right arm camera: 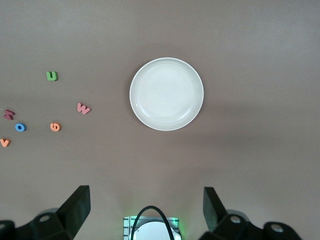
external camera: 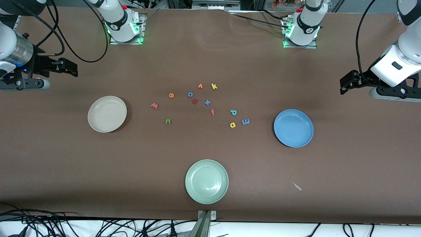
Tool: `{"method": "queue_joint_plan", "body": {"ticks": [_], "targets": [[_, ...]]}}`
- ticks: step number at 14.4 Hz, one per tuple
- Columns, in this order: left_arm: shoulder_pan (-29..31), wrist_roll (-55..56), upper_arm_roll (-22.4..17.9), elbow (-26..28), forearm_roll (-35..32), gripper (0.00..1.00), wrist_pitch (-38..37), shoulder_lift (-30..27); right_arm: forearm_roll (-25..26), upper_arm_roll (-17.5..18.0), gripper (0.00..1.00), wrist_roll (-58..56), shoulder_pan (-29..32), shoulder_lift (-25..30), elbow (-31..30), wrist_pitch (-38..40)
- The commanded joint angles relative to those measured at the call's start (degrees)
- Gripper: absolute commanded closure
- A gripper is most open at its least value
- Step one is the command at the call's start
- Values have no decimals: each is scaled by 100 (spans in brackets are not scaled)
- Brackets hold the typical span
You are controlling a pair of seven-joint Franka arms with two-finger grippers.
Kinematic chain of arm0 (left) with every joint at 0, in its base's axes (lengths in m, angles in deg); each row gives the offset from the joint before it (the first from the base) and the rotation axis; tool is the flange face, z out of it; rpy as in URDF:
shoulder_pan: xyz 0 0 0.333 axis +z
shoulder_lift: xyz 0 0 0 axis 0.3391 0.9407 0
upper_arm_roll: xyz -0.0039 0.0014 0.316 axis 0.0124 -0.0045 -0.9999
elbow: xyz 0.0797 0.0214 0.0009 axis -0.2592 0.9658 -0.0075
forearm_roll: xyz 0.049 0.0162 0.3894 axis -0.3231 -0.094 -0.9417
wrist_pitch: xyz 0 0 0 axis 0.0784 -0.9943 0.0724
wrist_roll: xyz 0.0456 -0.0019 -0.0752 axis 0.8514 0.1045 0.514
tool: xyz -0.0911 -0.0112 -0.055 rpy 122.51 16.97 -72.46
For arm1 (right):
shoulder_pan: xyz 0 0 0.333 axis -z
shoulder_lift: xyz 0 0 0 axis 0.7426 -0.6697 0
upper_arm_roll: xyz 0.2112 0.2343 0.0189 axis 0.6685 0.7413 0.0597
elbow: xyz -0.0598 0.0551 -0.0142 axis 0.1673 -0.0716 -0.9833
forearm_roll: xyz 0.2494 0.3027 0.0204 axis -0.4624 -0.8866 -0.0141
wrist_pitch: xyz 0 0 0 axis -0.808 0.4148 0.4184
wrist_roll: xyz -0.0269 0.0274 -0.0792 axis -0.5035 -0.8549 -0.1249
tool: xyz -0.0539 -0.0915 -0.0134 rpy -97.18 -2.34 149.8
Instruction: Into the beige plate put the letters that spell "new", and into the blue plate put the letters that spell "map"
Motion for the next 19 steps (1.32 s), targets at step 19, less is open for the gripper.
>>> {"method": "queue_joint_plan", "body": {"ticks": [19], "targets": [[10,-124,6,-102,80,0,-280,41,-91,-9,0,-58,-6,189,-54,161]]}}
